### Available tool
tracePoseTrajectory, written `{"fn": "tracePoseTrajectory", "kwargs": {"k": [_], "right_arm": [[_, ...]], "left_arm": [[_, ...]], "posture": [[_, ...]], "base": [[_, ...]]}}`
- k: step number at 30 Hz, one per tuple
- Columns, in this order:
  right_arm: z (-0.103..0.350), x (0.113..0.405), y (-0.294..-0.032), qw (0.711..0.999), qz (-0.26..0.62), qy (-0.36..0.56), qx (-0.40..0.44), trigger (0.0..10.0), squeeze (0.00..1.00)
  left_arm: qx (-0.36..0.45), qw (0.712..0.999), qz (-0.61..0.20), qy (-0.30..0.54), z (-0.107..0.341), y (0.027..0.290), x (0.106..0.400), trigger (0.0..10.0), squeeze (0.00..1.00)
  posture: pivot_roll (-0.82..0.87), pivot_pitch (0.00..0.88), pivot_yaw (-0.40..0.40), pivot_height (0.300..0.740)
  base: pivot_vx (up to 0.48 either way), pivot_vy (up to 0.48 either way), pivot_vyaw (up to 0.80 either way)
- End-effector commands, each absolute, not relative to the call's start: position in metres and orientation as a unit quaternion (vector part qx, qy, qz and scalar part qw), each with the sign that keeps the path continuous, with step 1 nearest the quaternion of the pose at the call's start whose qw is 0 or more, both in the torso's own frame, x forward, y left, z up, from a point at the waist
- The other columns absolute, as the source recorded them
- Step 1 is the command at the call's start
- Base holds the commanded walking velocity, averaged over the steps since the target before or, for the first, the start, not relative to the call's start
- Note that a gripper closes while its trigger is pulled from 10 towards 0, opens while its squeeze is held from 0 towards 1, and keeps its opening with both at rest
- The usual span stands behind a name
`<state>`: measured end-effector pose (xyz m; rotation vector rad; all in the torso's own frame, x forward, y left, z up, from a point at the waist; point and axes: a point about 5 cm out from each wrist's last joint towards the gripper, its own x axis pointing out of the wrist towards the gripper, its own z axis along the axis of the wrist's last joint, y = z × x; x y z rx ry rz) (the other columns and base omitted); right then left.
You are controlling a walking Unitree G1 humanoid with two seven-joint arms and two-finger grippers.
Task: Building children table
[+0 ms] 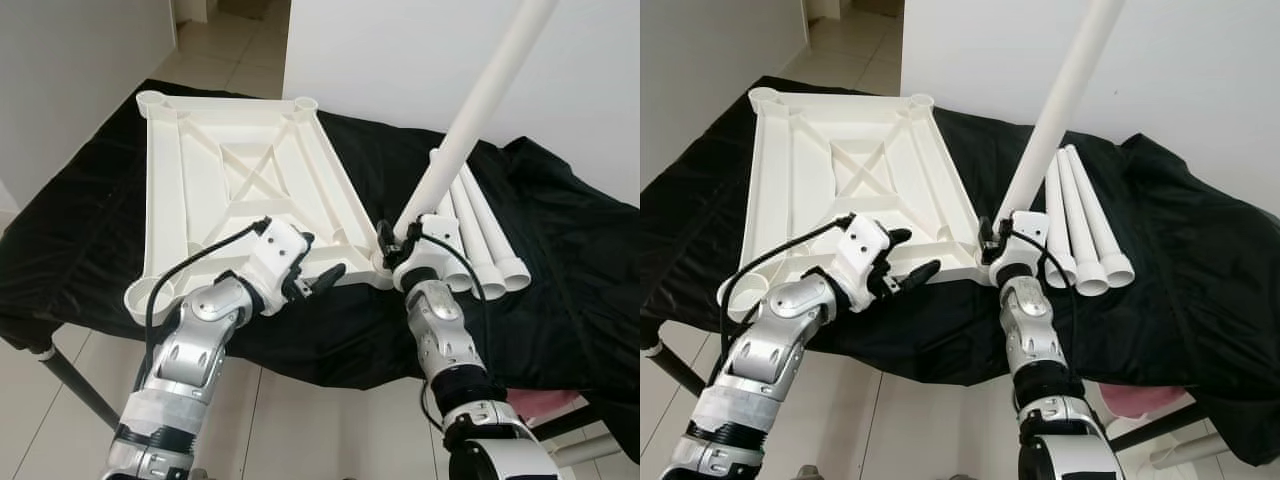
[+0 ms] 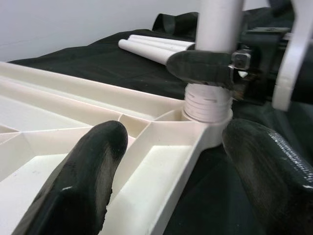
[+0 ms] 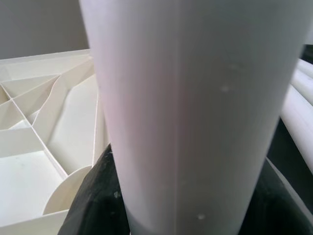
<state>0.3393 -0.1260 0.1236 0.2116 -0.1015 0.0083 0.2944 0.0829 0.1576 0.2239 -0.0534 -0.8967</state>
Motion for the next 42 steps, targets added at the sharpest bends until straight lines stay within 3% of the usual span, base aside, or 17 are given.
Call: {"fn": "tracePoseTrajectory", "kwargs": {"k": [1, 3, 4, 5, 13, 17, 18, 30, 42], "right_arm": [[0.116, 0.331, -0.125, 0.991, -0.018, -0.037, 0.127, 10.0, 0.0], [0.117, 0.33, -0.123, 0.992, -0.011, -0.041, 0.121, 10.0, 0.0], [0.118, 0.328, -0.125, 0.991, -0.009, -0.049, 0.126, 10.0, 0.75], [0.12, 0.326, -0.127, 0.989, 0.001, -0.059, 0.133, 10.0, 1.0], [0.124, 0.314, -0.128, 0.987, 0.023, -0.076, 0.143, 10.0, 1.0], [0.12, 0.299, -0.138, 0.99, 0.028, -0.083, 0.107, 10.0, 1.0], [0.119, 0.295, -0.14, 0.99, 0.031, -0.085, 0.109, 10.0, 0.0], [0.118, 0.279, -0.146, 0.988, 0.05, -0.091, 0.113, 10.0, 0.0], [0.122, 0.277, -0.156, 0.991, 0.028, -0.092, 0.094, 10.0, 0.0]], "left_arm": [[0.099, 0.914, -0.392, -0.021, 0.153, 0.081, 0.295, 10.0, 0.0], [0.097, 0.914, -0.392, -0.021, 0.153, 0.08, 0.295, 10.0, 0.0], [0.097, 0.916, -0.388, -0.022, 0.154, 0.082, 0.297, 10.0, 0.0], [0.099, 0.918, -0.382, -0.025, 0.155, 0.084, 0.299, 10.0, 0.0], [0.13, 0.933, -0.333, -0.025, 0.156, 0.097, 0.311, 10.0, 0.0], [0.142, 0.943, -0.298, -0.027, 0.16, 0.106, 0.321, 10.0, 0.0], [0.146, 0.945, -0.292, -0.025, 0.161, 0.108, 0.324, 10.0, 0.0], [0.191, 0.953, -0.231, 0.038, 0.16, 0.119, 0.356, 10.0, 0.0], [0.246, 0.938, -0.22, 0.106, 0.154, 0.121, 0.376, 10.0, 0.0]], "posture": [[0.08, 0.0, -0.13, 0.74], [0.08, 0.0, -0.13, 0.74], [0.07, 0.0, -0.125, 0.74], [0.07, 0.0, -0.124, 0.74], [0.07, 0.0, -0.119, 0.74], [0.07, 0.0, -0.114, 0.74], [0.07, 0.0, -0.112, 0.74], [0.03, 0.0, -0.084, 0.74], [-0.01, 0.0, -0.029, 0.74]], "base": [[0.0, 0.0, 0.0], [0.0, 0.0, 0.0], [0.0, 0.0, 0.0], [0.0, 0.0, 0.0], [0.0, 0.0, 0.0], [0.0, 0.0, 0.0], [0.0, 0.0, 0.0], [0.0, 0.0, 0.0], [0.0, 0.0, 0.0]]}}
